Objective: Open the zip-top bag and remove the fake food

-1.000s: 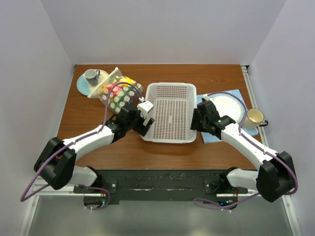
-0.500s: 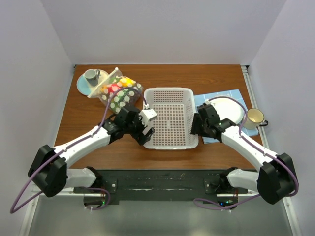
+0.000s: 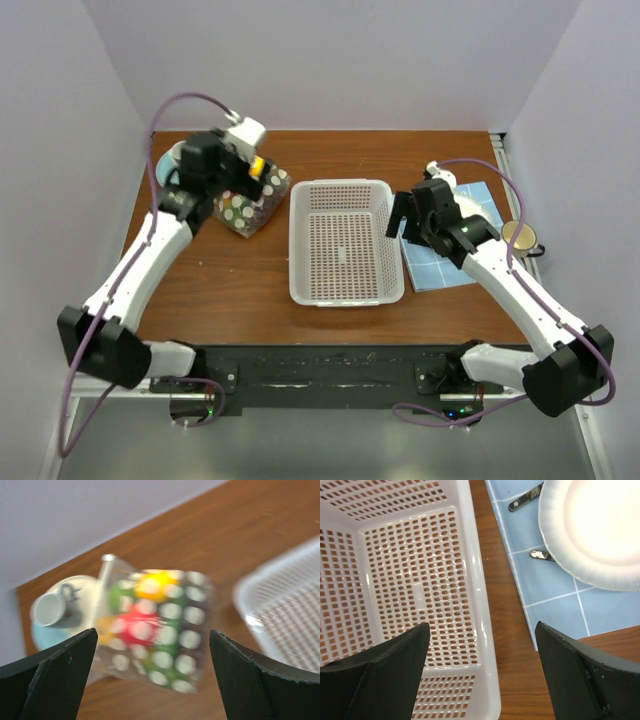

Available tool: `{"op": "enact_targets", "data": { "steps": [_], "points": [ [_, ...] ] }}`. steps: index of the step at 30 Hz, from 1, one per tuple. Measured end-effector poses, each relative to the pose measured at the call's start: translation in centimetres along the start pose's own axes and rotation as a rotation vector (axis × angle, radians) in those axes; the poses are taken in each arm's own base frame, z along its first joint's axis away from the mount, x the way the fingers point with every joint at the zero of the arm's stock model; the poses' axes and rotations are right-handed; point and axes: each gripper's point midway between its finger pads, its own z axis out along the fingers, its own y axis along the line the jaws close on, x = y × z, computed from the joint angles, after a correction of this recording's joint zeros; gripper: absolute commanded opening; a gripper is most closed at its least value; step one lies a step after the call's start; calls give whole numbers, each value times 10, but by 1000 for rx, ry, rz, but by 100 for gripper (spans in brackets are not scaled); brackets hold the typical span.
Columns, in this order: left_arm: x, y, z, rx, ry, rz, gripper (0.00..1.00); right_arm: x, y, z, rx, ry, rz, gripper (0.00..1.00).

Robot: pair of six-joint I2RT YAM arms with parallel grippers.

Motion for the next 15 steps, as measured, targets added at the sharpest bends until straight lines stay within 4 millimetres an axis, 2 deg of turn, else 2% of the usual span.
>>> {"op": "enact_targets", "data": {
  "steps": [1, 3, 4, 5, 6, 8, 11, 13, 15],
  "points": [
    [-2, 29, 9, -66, -3, -22, 100, -2, 2, -3, -8, -9, 1, 90],
    [10, 78, 30, -151, 34, -66, 100, -2, 4, -8, -22, -16, -3, 90],
    [21, 100, 42, -183, 58, -88, 100, -2, 5, -10, -29, -20, -4, 91],
    [41, 122, 56, -213, 96, -116, 100, -3, 7, -12, -38, -26, -6, 91],
    [65, 137, 66, -227, 139, -143, 100, -3, 9, -15, -47, -31, -9, 91],
    [116, 154, 76, -241, 237, -199, 100, -3, 11, -20, -61, -39, -12, 92],
    [164, 160, 73, -234, 323, -257, 100, -1, 11, -22, -70, -44, -15, 92],
    [177, 163, 68, -225, 331, -294, 99, 2, 10, -21, -70, -38, -17, 92],
    [175, 172, 66, -224, 299, -316, 97, 6, 9, -19, -66, -30, -21, 92]
  ]
}}
